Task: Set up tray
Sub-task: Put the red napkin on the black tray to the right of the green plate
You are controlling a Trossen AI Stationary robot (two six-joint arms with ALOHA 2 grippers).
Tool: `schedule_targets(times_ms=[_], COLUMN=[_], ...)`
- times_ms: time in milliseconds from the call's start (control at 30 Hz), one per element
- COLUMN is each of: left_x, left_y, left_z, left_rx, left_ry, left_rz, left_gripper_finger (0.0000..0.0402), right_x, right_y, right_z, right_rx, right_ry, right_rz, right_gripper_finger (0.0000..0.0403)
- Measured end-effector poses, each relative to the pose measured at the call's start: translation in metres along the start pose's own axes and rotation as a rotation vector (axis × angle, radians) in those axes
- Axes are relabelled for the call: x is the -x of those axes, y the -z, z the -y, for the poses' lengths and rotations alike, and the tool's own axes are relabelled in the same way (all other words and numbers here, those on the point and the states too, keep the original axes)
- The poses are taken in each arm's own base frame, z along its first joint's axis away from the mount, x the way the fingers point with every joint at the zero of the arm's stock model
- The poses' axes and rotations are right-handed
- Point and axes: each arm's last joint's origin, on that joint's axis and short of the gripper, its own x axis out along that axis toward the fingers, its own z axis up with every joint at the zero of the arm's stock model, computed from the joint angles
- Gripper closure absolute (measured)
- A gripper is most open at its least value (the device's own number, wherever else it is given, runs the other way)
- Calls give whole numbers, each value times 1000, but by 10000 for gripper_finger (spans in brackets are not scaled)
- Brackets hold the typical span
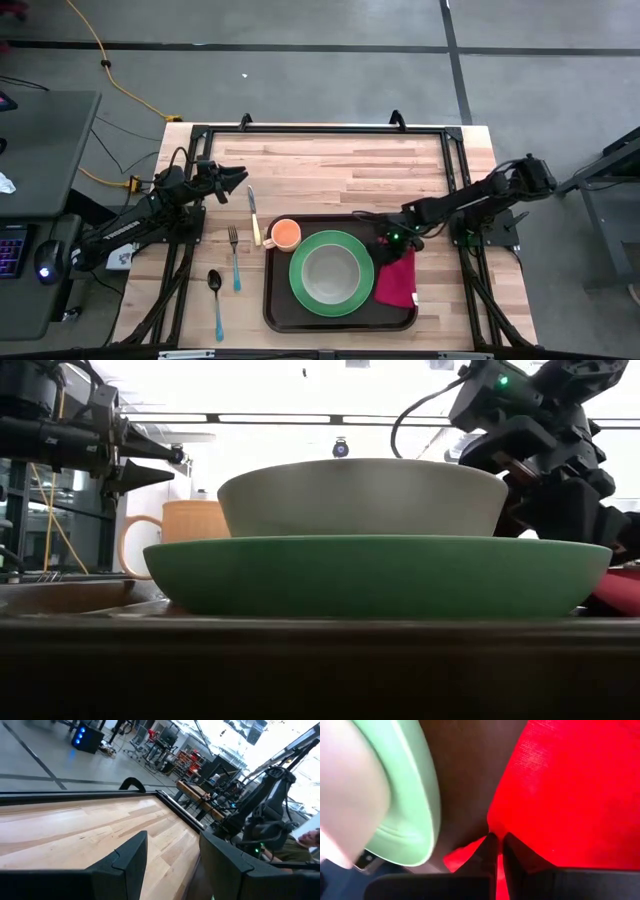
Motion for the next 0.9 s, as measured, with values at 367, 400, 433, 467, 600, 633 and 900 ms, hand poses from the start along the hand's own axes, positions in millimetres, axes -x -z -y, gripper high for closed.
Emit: schedule_targets(times_ms=[367,400,433,467,600,633,900], left_x=[0,0,0,0,0,0,0], left_y=[0,0,0,0,0,0,0], left_z=[0,0,0,0,0,0,0], left_rx=[17,17,17,17,17,17,18], left_ry=[-1,-1,-1,-1,-2,-2,-2], left_rz=[2,2,2,2,3,3,3], left_gripper_finger=[190,190,190,190,190,190,190], right_x=[-14,-15,-15,-16,-14,-14,-13], right_y=[-9,-10,-12,-13,-16,-17,-19], right_z=[-10,-11,-11,-10,-10,-10,-10], right_rx=[94,100,105,108,102,105,112], right_ry=[30,31,34,35,34,32,28], right_rz=[-39,-41,-41,-44,-36,-34,-29], right_gripper_finger=[403,403,403,403,403,403,403])
